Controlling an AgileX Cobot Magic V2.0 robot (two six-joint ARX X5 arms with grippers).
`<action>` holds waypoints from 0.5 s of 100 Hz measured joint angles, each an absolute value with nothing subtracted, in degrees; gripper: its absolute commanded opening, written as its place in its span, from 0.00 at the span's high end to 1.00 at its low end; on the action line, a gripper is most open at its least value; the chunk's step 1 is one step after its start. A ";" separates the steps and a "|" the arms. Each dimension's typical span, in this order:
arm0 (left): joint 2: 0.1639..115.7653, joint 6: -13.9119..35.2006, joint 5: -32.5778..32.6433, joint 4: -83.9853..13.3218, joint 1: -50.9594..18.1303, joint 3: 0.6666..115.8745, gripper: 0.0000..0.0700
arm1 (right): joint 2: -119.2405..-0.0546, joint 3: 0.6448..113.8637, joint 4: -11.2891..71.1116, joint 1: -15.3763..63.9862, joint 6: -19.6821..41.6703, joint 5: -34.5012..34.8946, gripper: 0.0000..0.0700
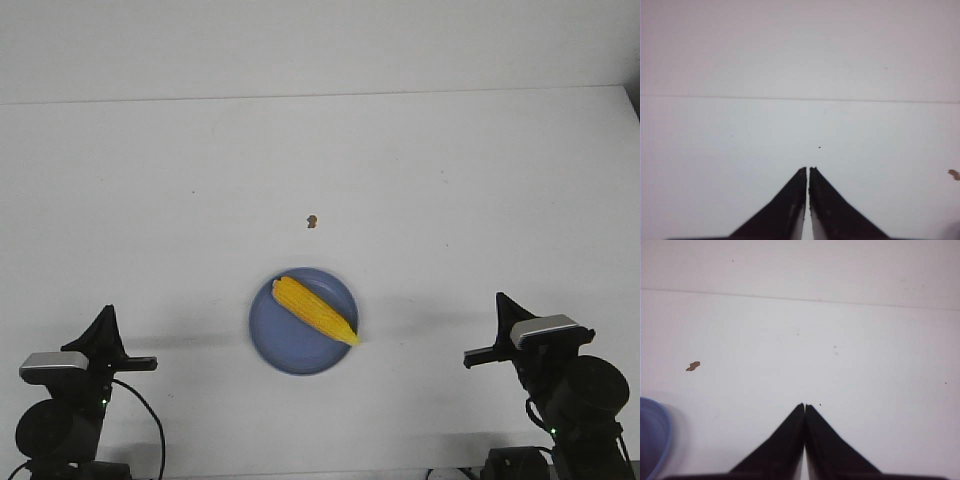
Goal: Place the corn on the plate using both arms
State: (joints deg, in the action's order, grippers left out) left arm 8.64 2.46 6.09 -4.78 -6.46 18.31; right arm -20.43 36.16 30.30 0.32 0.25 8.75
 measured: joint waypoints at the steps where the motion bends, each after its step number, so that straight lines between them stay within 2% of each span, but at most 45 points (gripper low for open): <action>1: 8.36 2.46 6.09 -4.75 -6.44 17.96 0.98 | -20.40 36.16 30.30 0.32 0.25 8.75 1.00; 30: 0.43 2.50 5.65 -4.47 -6.11 10.00 0.98 | -20.40 36.16 30.28 0.32 0.25 8.75 1.00; 50: 0.30 2.50 5.65 -2.83 -5.21 7.53 0.98 | -20.40 36.16 30.26 0.32 0.25 8.75 1.00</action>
State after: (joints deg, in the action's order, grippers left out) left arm 0.30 2.50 5.65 -2.83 -5.21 7.53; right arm -20.40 36.16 30.26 0.32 0.25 8.75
